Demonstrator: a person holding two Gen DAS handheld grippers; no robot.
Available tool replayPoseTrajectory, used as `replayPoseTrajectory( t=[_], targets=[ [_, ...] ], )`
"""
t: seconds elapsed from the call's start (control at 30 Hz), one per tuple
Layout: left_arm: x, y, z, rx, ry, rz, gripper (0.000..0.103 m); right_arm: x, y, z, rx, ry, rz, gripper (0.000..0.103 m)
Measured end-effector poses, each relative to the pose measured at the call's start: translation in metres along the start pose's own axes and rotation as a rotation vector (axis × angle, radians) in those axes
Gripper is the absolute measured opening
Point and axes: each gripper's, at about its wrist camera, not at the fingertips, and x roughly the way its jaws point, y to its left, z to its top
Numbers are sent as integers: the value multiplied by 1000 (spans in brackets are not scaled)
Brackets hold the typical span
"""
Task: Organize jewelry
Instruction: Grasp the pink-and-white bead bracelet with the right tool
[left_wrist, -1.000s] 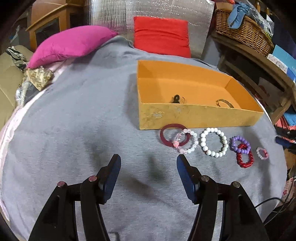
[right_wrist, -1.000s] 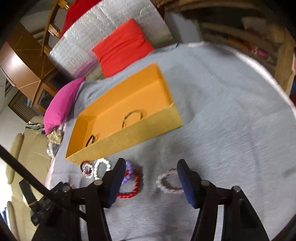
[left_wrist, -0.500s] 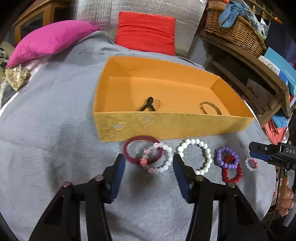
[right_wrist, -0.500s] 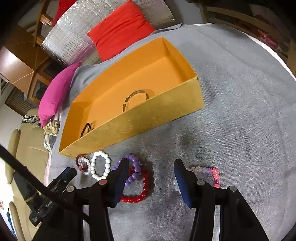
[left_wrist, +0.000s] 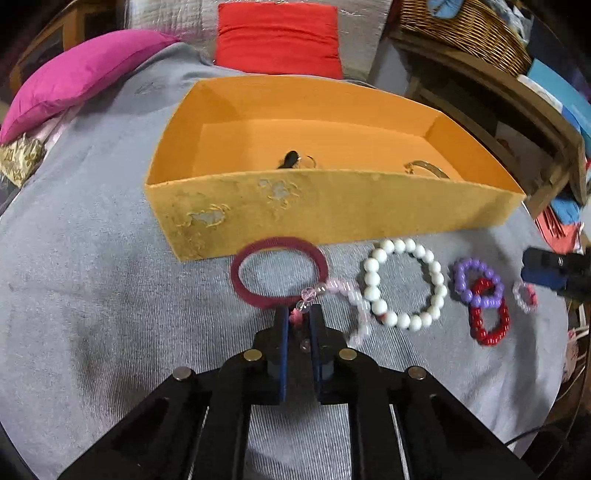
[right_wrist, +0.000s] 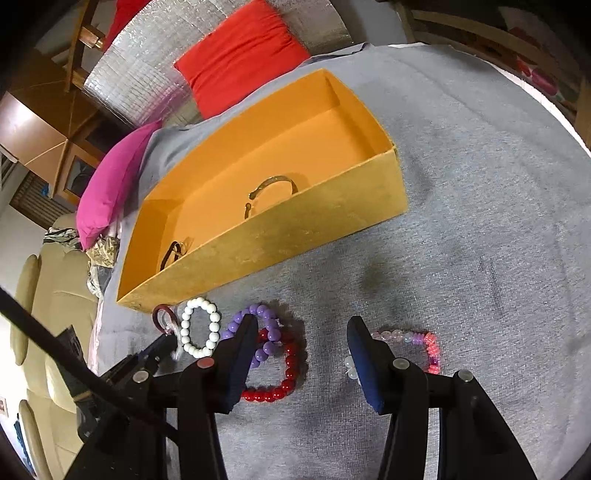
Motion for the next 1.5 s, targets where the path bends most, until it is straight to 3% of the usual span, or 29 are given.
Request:
replayPoseTrajectory(
  t=[0.2, 0.43, 0.63, 0.7, 0.73, 0.83, 0.97, 1.07, 1.5],
  targets=[
    [-12, -2, -15, 48, 36, -24, 11, -8, -6, 3, 5, -12, -25, 54],
    [-25, 11, -28, 43, 39, -74, 11, -23, -31, 1, -3, -13, -167, 54],
    [-27, 15, -28, 34, 32, -74, 11, -7, -43, -5, -30, 63, -251, 54],
    [-26, 13, -27, 35, 31, -77, 11, -5, -41, -7, -65, 57, -279, 47],
    [-27, 12, -27, 38, 31, -77, 11, -4, -37, -9, -100, 52, -310, 34],
    [-29, 11, -28, 39, 30, -78, 11, -1, -28, -14, -171, 39, -361, 12],
    [-28, 14, -27, 30, 28, -73, 11, -2, -19, -18, -216, 8, -397, 8],
    [-31, 16, -25, 24, 16, -74, 11, -12, -15, -16, -196, -40, -373, 8],
    [-79, 16, -10, 33, -129, -142, 11, -83, 11, -4, -121, -317, -75, 8]
  ],
)
